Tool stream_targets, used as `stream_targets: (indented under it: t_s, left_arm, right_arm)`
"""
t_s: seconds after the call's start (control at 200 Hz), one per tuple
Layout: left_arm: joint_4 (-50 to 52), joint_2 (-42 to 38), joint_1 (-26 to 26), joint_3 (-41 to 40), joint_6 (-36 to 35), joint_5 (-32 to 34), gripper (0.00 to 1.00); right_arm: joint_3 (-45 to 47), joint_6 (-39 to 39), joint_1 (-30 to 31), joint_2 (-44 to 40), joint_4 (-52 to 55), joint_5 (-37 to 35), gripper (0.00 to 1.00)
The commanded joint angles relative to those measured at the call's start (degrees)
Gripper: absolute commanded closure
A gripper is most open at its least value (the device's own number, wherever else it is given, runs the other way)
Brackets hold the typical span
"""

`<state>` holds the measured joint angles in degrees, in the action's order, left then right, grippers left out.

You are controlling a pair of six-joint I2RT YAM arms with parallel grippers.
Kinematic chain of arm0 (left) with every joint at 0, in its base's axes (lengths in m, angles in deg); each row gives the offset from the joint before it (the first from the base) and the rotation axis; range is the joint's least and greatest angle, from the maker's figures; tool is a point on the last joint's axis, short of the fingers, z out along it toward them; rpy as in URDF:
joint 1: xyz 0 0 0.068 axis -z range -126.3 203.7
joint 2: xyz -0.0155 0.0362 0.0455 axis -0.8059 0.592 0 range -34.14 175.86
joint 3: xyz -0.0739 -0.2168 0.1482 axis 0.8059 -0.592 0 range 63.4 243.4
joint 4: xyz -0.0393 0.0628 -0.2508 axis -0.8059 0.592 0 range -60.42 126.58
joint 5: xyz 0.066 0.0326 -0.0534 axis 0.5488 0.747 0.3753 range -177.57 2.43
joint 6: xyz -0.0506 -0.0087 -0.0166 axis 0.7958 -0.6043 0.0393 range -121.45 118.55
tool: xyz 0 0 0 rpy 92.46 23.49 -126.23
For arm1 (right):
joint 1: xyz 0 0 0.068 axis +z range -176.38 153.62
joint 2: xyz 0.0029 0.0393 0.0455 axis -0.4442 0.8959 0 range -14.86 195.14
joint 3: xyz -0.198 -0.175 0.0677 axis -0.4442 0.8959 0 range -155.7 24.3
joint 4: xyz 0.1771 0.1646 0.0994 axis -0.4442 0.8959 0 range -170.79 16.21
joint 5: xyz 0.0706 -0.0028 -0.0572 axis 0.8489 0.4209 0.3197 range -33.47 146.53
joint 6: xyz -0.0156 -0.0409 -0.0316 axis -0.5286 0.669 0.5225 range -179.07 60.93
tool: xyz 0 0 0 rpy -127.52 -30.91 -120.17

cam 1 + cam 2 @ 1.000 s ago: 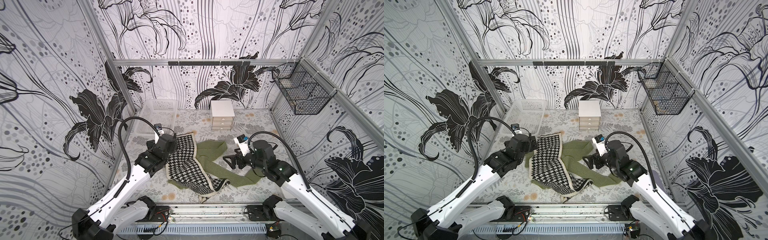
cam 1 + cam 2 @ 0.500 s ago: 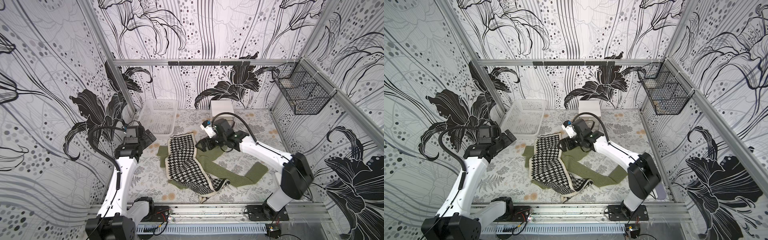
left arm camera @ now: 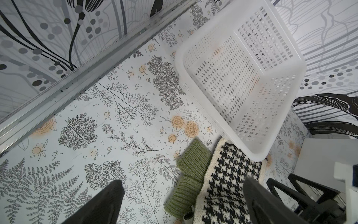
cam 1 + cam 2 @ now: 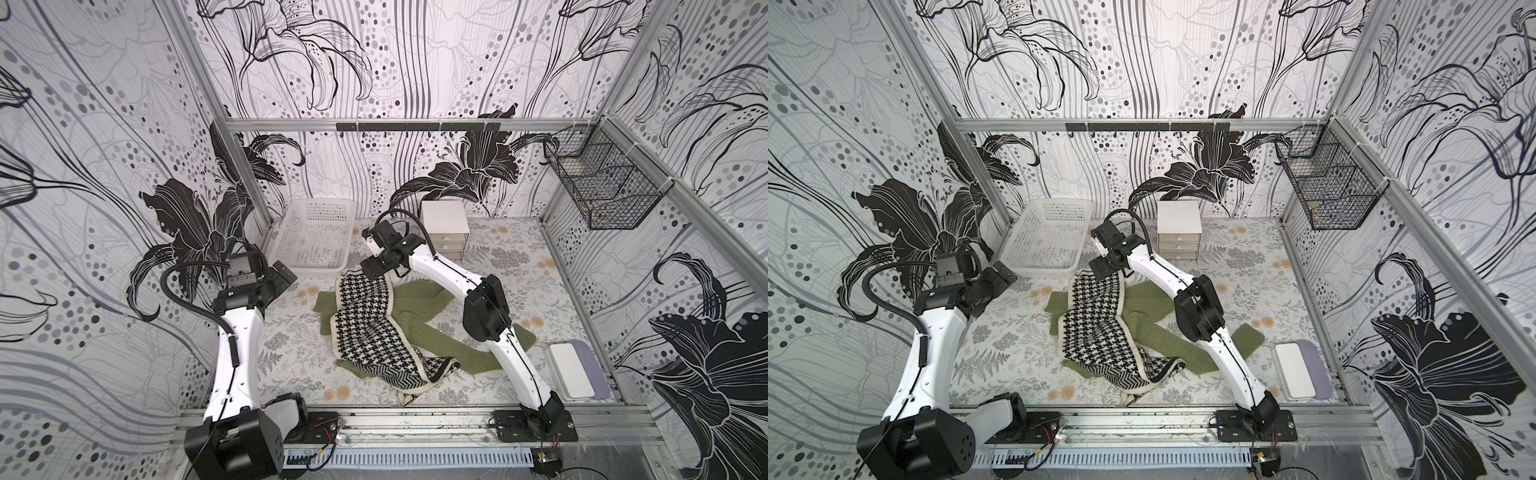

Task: Roll up the scarf and place it into the basket
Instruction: Flatten out the scarf at the center of the board.

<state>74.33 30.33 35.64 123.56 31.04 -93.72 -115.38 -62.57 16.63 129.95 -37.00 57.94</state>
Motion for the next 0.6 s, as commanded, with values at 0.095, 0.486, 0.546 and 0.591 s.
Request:
stream_targets:
  t_s: [0.095, 0.486, 0.546, 0.591]
  left_arm:
    - [-1.71, 0.57, -0.92, 0.88, -1.55, -4.26, 0.01]
    - [-2.39, 0.21, -1.38, 0.44, -1.11, -6.39, 0.01]
    - [-2.56, -0.06, -1.36, 0.26, -1.03, -6.83, 0.0]
    - [-2.65, -0.19, -1.37, 0.15, -1.03, -7.11, 0.01]
  right_arm:
    - [-15.37, 4.09, -0.03, 9.78, 12.02, 4.25, 0.06]
    - [-13.99, 2.19, 0.0, 14.74, 6.87, 0.87, 0.09]
    - [-15.54, 1.64, -0.1, 16.18, 6.75, 0.02, 0.1]
    - [-17.21, 1.28, -0.11, 17.62, 7.39, -0.52, 0.1]
